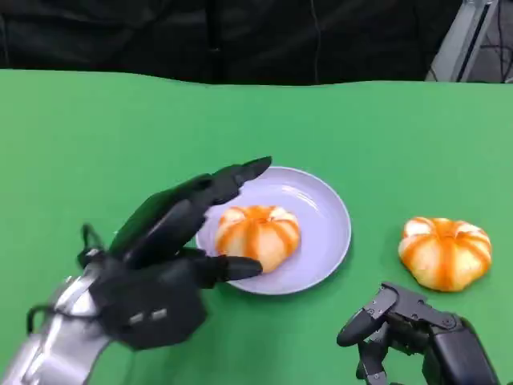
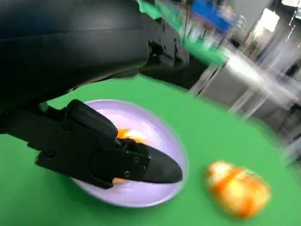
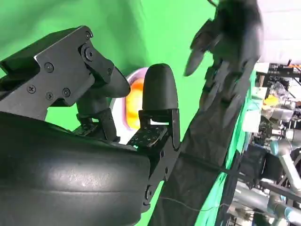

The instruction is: Grasp the bread from the table and place it into the plate.

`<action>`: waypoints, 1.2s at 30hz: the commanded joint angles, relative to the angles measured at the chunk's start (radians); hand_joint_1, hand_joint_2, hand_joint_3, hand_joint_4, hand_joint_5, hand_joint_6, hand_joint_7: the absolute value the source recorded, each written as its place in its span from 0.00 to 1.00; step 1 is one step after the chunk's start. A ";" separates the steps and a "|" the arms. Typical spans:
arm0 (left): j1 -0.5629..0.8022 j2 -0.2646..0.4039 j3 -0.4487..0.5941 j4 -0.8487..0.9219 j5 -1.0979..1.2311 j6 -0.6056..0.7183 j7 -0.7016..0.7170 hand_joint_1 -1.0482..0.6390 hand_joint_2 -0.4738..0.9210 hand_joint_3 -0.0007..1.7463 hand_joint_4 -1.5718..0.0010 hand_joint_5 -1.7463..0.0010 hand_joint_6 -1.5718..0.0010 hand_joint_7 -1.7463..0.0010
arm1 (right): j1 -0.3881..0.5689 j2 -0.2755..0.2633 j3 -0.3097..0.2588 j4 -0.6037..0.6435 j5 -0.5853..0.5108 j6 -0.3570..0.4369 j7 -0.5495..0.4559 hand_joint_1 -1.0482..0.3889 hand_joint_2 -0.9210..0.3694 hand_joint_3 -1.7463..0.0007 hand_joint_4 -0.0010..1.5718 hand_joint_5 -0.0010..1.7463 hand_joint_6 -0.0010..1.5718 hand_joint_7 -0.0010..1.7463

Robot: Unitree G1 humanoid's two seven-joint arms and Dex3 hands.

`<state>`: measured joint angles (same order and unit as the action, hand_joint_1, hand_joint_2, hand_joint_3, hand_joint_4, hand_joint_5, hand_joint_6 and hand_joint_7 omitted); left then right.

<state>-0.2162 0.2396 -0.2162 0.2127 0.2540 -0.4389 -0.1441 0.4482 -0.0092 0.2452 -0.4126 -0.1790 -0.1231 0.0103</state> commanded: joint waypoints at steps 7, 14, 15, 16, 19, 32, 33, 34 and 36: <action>0.262 -0.074 0.135 -0.172 -0.321 -0.053 -0.036 0.46 1.00 0.17 0.53 0.41 0.40 0.80 | -0.006 -0.013 -0.019 -0.002 0.014 0.008 0.005 0.75 0.35 0.29 0.43 0.94 0.45 0.77; 0.429 -0.095 0.168 -0.235 -0.454 -0.041 -0.095 0.52 0.80 0.46 0.50 0.20 0.47 0.43 | -0.008 -0.014 -0.025 -0.003 0.021 0.011 0.011 0.75 0.35 0.30 0.44 0.93 0.45 0.77; 0.443 -0.099 0.167 -0.240 -0.455 -0.044 -0.098 0.52 0.78 0.50 0.49 0.18 0.48 0.40 | -0.006 -0.015 -0.026 -0.004 0.023 0.010 0.011 0.75 0.35 0.29 0.43 0.94 0.45 0.77; 0.460 -0.103 0.165 -0.247 -0.461 -0.040 -0.103 0.53 0.77 0.52 0.49 0.17 0.48 0.37 | -0.006 -0.016 -0.028 -0.003 0.022 0.007 0.012 0.75 0.35 0.29 0.43 0.94 0.45 0.76; 0.493 -0.117 0.164 -0.248 -0.454 -0.049 -0.106 0.55 0.79 0.58 0.48 0.15 0.47 0.34 | -0.005 -0.018 -0.032 -0.008 0.024 0.015 0.015 0.74 0.35 0.30 0.43 0.93 0.45 0.76; 0.475 -0.148 0.186 -0.191 -0.428 -0.084 -0.115 0.56 0.74 0.66 0.48 0.08 0.49 0.21 | 0.001 -0.024 -0.042 -0.008 0.024 0.000 0.021 0.75 0.34 0.32 0.43 0.92 0.45 0.76; 0.473 -0.148 0.186 -0.186 -0.422 -0.085 -0.115 0.56 0.74 0.66 0.48 0.08 0.49 0.21 | 0.000 -0.026 -0.045 -0.007 0.025 0.000 0.022 0.75 0.34 0.32 0.43 0.92 0.45 0.76; 0.469 -0.147 0.186 -0.180 -0.415 -0.089 -0.115 0.56 0.74 0.66 0.48 0.08 0.49 0.21 | 0.000 -0.027 -0.047 -0.007 0.028 0.001 0.025 0.74 0.34 0.32 0.43 0.92 0.46 0.76; 0.463 -0.149 0.187 -0.165 -0.408 -0.104 -0.118 0.56 0.74 0.66 0.48 0.08 0.49 0.21 | 0.000 -0.029 -0.049 -0.008 0.032 0.004 0.029 0.75 0.34 0.32 0.43 0.92 0.46 0.76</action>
